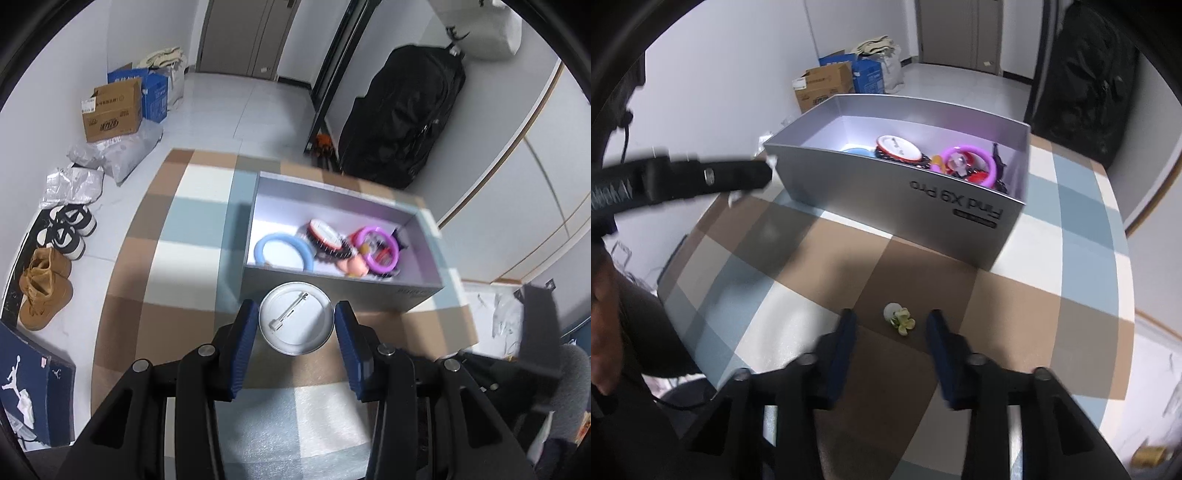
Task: Organize jewelry
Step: 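Carry the white badge into the grey box and open the left tool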
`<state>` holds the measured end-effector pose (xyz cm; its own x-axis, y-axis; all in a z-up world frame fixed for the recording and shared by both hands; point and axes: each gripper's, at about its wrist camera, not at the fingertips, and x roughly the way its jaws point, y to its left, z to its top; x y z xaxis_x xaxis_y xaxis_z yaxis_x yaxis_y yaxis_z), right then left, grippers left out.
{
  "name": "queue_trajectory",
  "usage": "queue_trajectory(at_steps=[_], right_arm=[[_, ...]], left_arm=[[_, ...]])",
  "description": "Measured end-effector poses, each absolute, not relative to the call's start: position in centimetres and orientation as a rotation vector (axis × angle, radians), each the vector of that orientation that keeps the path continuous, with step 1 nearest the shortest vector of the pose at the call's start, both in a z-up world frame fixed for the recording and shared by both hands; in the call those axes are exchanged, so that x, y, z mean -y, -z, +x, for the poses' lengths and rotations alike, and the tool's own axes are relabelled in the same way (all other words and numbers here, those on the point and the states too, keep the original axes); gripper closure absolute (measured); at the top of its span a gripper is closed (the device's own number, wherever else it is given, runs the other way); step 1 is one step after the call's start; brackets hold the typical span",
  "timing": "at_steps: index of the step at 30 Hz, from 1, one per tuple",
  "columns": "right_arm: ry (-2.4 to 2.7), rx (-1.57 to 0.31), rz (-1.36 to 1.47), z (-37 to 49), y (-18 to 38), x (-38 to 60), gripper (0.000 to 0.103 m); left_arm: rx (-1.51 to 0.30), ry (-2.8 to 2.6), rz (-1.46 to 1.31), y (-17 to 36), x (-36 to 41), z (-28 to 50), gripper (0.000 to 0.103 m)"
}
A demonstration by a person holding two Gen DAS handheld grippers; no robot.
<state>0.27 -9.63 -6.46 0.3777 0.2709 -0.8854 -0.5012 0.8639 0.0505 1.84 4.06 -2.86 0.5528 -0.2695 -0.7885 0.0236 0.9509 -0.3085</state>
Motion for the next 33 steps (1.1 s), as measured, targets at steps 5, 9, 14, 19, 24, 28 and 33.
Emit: queue_trajectory(at_steps=[5,9,14,19,24,28,33], right_arm=[[-0.526,-1.086,-0.195,0.9,6.4,9.8,0.097],[-0.549,-1.058,-0.157,0.9,5.4,10.0,0.097],[-0.580,-0.998,-0.088,1.5,3.5,10.4,0.097],[-0.609,-0.915,-0.014,2.0,0.4,11.0,0.097],[-0.602,-0.878,0.043,2.9,-1.3,11.1,0.097],[-0.593,-0.860,0.075,4.1,-1.9,11.4,0.097],[-0.573,-0.859,0.112,5.6,-2.3,12.1,0.097]], left_arm=[[-0.929,0.181,-0.313,1.9,-4.4,2.2,0.066],[-0.901,0.190,-0.334,1.2,-4.5,2.4,0.066],[-0.878,0.193,-0.349,0.6,-4.4,2.9,0.066],[-0.866,0.197,-0.366,0.3,-4.5,3.4,0.066],[-0.860,0.197,-0.383,0.2,-4.3,4.3,0.066],[-0.856,0.203,-0.395,0.1,-4.1,5.2,0.066],[-0.878,0.207,-0.406,0.6,-3.6,6.7,0.066]])
